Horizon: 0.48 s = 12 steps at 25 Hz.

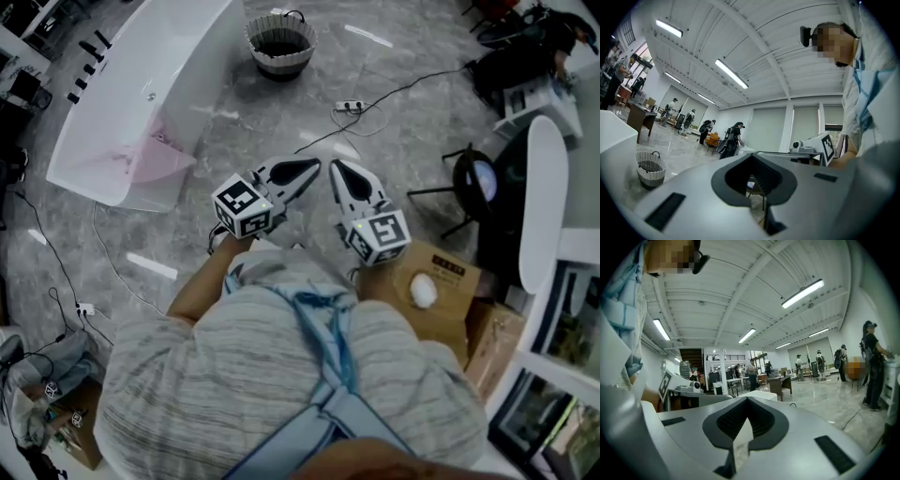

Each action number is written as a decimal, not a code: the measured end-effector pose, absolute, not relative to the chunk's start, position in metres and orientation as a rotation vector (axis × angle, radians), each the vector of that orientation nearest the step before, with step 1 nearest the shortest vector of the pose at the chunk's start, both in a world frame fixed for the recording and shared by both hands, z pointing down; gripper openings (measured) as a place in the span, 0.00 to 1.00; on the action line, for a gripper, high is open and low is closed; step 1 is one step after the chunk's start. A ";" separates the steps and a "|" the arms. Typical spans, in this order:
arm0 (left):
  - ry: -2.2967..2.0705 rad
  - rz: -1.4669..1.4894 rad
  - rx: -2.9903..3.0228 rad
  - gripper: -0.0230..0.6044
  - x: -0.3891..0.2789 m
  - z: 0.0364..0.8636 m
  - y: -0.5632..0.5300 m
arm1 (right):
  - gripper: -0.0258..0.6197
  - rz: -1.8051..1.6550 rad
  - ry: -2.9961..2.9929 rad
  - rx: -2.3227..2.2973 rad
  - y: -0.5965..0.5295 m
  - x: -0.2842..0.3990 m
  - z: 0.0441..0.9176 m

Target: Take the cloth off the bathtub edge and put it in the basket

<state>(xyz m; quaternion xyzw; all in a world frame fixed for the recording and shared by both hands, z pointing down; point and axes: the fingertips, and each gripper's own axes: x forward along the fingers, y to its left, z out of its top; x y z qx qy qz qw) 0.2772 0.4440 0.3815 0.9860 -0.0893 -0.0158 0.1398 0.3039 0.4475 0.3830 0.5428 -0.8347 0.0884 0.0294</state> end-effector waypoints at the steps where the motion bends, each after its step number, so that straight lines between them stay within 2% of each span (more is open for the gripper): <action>1: -0.256 -0.048 2.848 0.04 0.278 0.382 0.444 | 0.04 0.282 -2.591 1.678 0.448 0.305 0.384; 12: -0.265 -0.050 2.849 0.04 0.275 0.384 0.441 | 0.04 0.257 -2.600 1.635 0.444 0.300 0.387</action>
